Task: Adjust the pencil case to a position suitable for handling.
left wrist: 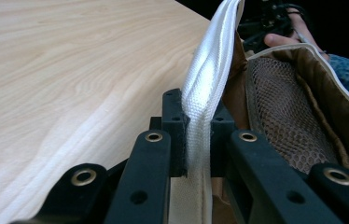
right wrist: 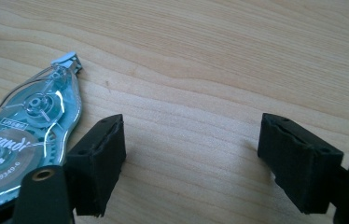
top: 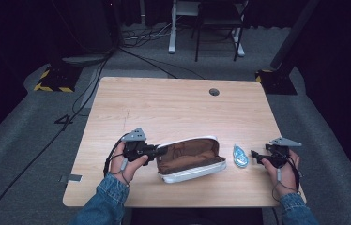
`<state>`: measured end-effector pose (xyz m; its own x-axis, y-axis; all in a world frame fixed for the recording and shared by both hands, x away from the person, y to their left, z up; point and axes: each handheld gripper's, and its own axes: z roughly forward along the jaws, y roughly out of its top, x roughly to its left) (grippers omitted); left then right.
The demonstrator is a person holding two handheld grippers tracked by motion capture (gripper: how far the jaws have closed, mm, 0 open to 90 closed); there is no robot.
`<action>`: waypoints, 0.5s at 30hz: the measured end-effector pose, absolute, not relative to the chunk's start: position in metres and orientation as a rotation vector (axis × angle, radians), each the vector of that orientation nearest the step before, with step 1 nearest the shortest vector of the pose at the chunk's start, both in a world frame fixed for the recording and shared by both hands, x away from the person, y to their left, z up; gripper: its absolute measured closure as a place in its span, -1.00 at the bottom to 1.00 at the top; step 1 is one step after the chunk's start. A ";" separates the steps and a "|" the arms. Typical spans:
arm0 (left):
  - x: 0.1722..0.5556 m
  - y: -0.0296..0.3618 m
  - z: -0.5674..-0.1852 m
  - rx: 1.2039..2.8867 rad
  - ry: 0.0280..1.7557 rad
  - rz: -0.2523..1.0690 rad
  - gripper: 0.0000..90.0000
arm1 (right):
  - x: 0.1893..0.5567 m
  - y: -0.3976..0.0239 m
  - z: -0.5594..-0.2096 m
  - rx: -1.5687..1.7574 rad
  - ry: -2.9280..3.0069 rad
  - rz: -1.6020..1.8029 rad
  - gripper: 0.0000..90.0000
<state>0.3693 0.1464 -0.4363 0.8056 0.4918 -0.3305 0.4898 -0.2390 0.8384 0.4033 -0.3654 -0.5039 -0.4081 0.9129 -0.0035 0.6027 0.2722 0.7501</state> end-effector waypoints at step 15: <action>0.375 0.136 -0.464 1.966 0.765 0.016 0.81 | 0.404 -0.364 -0.504 1.365 2.114 0.949 -0.48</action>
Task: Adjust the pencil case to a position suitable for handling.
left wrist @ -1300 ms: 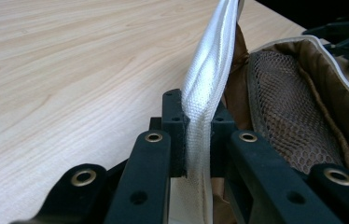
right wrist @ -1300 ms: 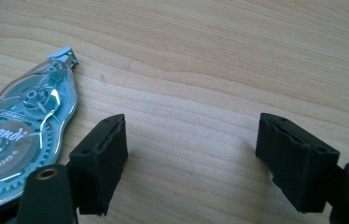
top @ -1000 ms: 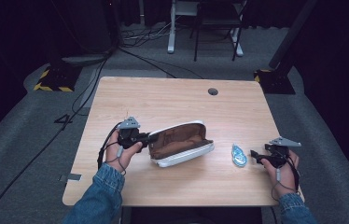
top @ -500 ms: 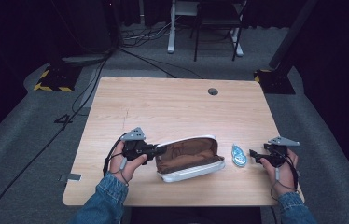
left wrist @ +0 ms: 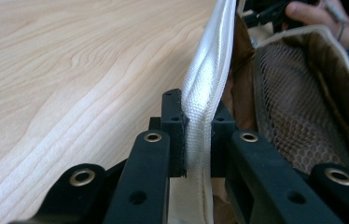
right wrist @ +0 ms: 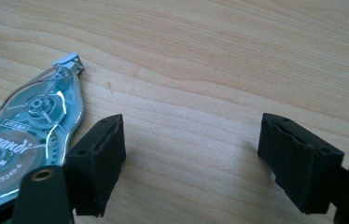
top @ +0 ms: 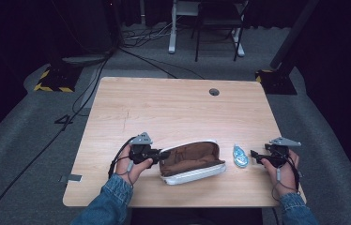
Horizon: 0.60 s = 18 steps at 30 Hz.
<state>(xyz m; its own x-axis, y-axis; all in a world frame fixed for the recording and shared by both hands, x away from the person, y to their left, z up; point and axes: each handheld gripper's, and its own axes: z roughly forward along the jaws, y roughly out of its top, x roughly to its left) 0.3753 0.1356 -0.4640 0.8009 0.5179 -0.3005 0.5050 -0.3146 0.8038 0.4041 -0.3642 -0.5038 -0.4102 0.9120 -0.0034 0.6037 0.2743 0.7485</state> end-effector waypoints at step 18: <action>0.375 0.134 -0.465 1.962 0.781 0.135 -0.34 | 0.404 -0.364 -0.504 1.366 2.115 0.949 -0.48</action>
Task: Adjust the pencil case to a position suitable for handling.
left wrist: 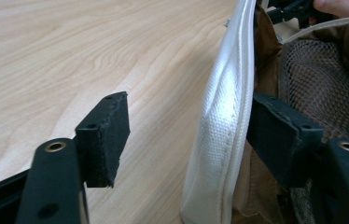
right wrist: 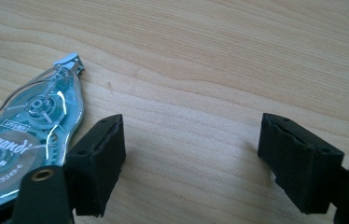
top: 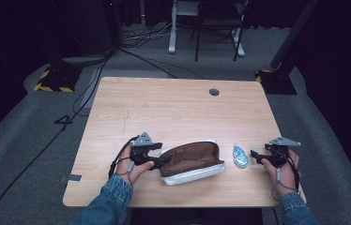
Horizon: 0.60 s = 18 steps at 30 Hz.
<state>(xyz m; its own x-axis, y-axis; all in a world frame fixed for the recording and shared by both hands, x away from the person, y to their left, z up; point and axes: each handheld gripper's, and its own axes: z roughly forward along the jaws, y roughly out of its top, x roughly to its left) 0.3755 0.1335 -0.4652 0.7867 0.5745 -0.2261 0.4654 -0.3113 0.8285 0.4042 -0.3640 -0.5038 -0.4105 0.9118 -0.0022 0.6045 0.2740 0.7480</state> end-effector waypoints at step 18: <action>0.364 0.148 -0.443 1.888 0.749 0.191 -0.40 | 0.404 -0.364 -0.504 1.364 2.116 0.949 -0.49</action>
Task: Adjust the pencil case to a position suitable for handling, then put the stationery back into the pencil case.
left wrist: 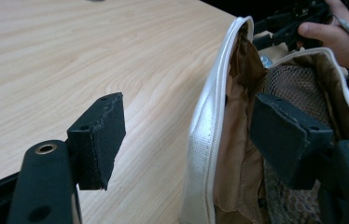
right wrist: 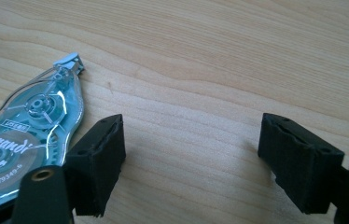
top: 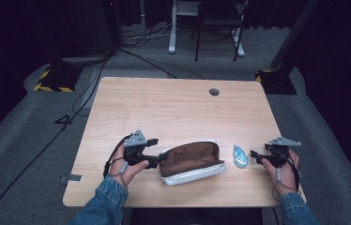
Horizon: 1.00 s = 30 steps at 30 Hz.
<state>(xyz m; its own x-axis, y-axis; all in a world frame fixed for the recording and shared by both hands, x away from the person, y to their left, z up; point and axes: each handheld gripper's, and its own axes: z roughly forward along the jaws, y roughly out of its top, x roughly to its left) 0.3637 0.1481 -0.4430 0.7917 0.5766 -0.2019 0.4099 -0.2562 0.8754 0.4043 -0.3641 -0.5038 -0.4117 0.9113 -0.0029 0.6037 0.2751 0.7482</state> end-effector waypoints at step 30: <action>0.374 0.222 -0.479 2.132 1.045 0.474 -0.53 | 0.398 -0.367 -0.486 1.406 2.147 0.958 -0.50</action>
